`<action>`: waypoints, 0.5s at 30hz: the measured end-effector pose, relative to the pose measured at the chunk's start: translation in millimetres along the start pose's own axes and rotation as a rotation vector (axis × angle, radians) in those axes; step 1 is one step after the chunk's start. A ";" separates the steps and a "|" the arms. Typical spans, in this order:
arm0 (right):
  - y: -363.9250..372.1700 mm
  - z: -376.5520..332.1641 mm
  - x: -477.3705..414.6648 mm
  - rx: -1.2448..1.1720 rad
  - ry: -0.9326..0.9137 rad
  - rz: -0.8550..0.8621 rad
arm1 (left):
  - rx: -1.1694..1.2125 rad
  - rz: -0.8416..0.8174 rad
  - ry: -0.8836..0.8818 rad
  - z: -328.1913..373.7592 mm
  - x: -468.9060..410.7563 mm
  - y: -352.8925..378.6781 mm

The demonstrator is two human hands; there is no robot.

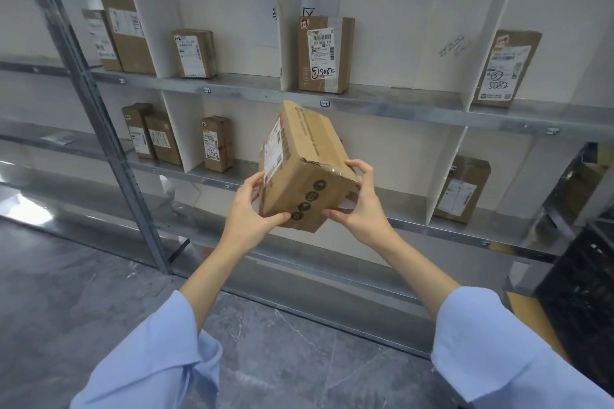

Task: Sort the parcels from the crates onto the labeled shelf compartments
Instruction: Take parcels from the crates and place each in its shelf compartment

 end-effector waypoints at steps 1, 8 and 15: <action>-0.1 0.7 0.3 0.004 0.002 0.006 | 0.011 0.009 -0.011 -1.9 -0.6 -1.5; -4.1 -0.9 2.2 0.028 -0.020 0.064 | 0.059 0.029 0.003 -5.6 -0.9 -2.9; -2.8 11.4 -0.5 0.089 0.035 0.035 | -0.043 0.075 0.124 1.3 3.5 -1.0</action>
Point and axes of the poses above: each hand's wrist, its own x-axis away from the middle knuckle, its own y-axis out of the palm, z = x × y, the point moved 5 cm from there along -x, towards the middle knuckle, and after that the axes turned 6 degrees about x, right-handed, at the moved point
